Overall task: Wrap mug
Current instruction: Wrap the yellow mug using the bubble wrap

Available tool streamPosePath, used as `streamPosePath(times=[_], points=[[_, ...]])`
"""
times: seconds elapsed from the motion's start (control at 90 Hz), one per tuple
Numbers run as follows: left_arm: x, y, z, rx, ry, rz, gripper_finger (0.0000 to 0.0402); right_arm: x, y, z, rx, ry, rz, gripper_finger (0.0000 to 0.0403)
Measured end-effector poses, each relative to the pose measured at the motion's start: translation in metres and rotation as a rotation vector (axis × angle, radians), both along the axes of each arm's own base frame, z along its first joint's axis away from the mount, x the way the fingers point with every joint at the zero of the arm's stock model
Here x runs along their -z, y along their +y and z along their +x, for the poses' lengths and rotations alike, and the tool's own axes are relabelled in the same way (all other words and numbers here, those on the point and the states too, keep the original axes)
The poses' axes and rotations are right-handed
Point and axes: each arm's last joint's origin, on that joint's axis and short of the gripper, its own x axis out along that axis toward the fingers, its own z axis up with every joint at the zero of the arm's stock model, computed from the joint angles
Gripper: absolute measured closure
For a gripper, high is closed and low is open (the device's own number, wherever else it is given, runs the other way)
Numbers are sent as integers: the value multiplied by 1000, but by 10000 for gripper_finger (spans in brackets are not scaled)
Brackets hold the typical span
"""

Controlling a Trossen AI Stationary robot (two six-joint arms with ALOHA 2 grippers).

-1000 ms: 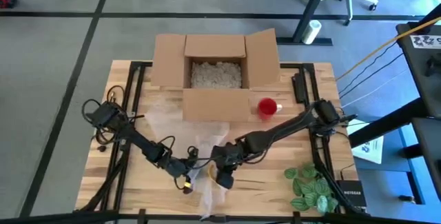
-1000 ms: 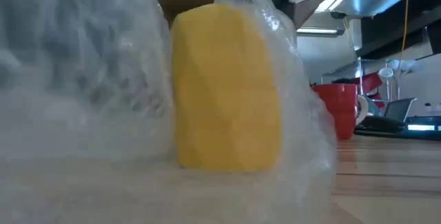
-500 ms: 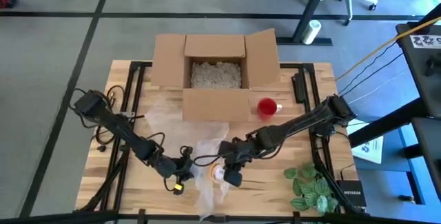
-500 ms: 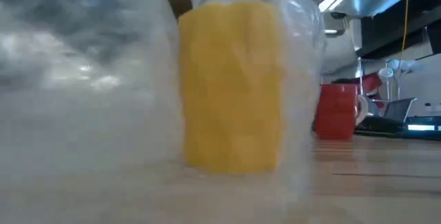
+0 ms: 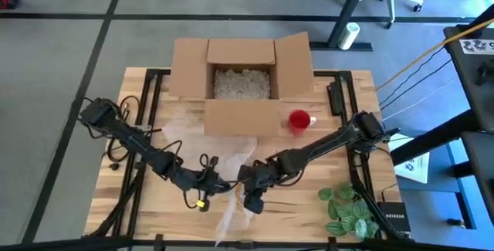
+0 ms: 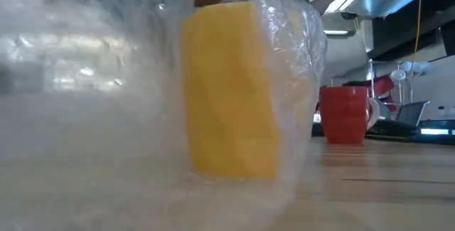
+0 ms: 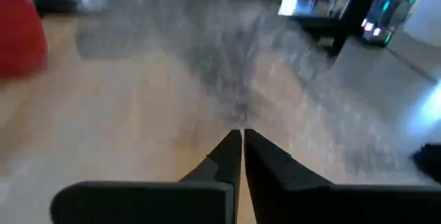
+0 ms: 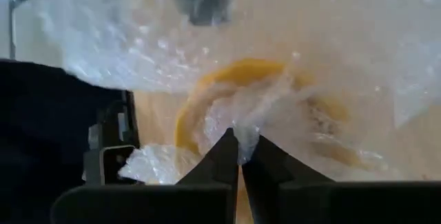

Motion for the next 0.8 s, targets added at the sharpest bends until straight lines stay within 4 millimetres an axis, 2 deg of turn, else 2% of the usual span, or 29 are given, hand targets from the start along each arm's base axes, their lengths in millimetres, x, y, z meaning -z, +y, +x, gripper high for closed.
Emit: streamPosePath(times=[0.389, 0.8], points=[[23, -7, 25, 81, 65, -46, 402, -4, 1, 2, -27, -25, 23, 401], [25, -9, 30, 92, 73, -57, 402, -57, 2, 4, -55, 13, -29, 317]])
